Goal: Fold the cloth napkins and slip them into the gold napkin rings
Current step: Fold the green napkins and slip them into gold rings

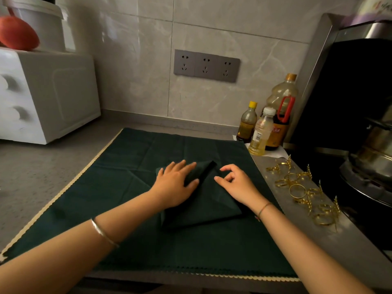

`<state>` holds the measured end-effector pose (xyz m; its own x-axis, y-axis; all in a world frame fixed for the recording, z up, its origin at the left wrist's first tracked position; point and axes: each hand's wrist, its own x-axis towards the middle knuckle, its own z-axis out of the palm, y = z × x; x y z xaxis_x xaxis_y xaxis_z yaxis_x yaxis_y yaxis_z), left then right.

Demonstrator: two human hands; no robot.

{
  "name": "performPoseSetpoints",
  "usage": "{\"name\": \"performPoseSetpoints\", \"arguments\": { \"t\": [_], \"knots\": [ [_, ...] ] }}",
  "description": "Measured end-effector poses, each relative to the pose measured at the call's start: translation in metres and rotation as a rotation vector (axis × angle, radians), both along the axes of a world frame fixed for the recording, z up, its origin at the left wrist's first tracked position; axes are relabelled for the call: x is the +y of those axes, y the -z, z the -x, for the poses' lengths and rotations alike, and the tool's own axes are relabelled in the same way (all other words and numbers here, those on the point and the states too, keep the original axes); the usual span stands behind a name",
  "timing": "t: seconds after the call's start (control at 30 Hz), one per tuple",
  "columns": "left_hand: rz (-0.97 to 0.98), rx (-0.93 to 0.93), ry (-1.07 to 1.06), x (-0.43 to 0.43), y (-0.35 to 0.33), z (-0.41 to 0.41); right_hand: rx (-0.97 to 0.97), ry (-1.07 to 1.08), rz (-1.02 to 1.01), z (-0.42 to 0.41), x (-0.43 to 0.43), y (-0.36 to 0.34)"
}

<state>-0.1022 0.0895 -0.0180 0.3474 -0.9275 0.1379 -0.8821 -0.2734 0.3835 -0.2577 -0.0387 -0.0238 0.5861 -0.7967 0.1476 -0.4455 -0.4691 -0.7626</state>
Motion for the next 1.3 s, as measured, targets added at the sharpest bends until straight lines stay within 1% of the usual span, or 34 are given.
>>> {"name": "performPoseSetpoints", "arguments": {
  "t": [0.07, 0.1, 0.2, 0.3, 0.4, 0.5, 0.53, 0.6, 0.67, 0.7, 0.77, 0.83, 0.87, 1.0, 1.07, 1.13, 1.2, 1.3],
  "knots": [
    [-0.13, 0.006, 0.012, 0.003, 0.006, 0.013, -0.056, 0.012, -0.002, -0.003, 0.002, 0.006],
    [-0.164, -0.005, 0.009, 0.005, 0.009, 0.016, -0.099, 0.018, 0.002, -0.003, 0.004, 0.008],
    [-0.186, -0.014, -0.005, 0.01, 0.011, 0.02, -0.223, 0.045, 0.076, -0.001, 0.008, 0.007],
    [-0.238, 0.039, -0.033, 0.014, 0.006, 0.025, -0.236, 0.071, 0.14, -0.002, 0.009, 0.006],
    [-0.273, -0.034, -0.013, 0.021, 0.01, 0.033, -0.138, 0.099, 0.126, -0.005, 0.007, 0.012],
    [-0.235, -0.1, 0.014, 0.025, 0.017, 0.033, -0.02, 0.122, 0.166, -0.005, 0.005, 0.016],
    [-0.227, -0.104, 0.026, 0.026, 0.018, 0.031, 0.006, 0.126, 0.219, -0.004, 0.006, 0.016],
    [-0.226, -0.107, 0.056, 0.025, 0.016, 0.025, 0.083, 0.106, 0.416, -0.001, 0.008, 0.011],
    [-0.216, -0.119, 0.076, 0.024, 0.014, 0.02, 0.157, -0.007, 0.551, -0.005, 0.009, 0.003],
    [-0.205, -0.124, 0.078, 0.024, 0.014, 0.019, 0.21, -0.086, 0.562, -0.009, 0.009, 0.0],
    [-0.179, -0.119, 0.072, 0.026, 0.016, 0.019, 0.38, -0.219, 0.513, -0.019, 0.01, -0.004],
    [-0.166, -0.111, 0.061, 0.029, 0.019, 0.021, 0.523, -0.288, 0.406, -0.023, 0.009, 0.0],
    [-0.165, -0.112, 0.054, 0.031, 0.021, 0.021, 0.555, -0.291, 0.368, -0.023, 0.008, 0.003],
    [-0.16, -0.115, 0.05, 0.036, 0.025, 0.018, 0.574, -0.167, 0.321, -0.018, -0.003, 0.01],
    [-0.154, -0.102, 0.063, 0.038, 0.024, 0.016, 0.599, -0.143, 0.308, -0.019, -0.008, 0.009],
    [-0.151, -0.09, 0.075, 0.039, 0.024, 0.014, 0.632, -0.154, 0.315, -0.02, -0.008, 0.008],
    [-0.144, -0.097, 0.077, 0.041, 0.025, 0.013, 0.618, -0.177, 0.369, -0.018, -0.004, 0.005],
    [-0.135, -0.118, 0.069, 0.04, 0.025, 0.014, 0.474, -0.302, 0.472, -0.008, 0.016, -0.002]
  ]
}}
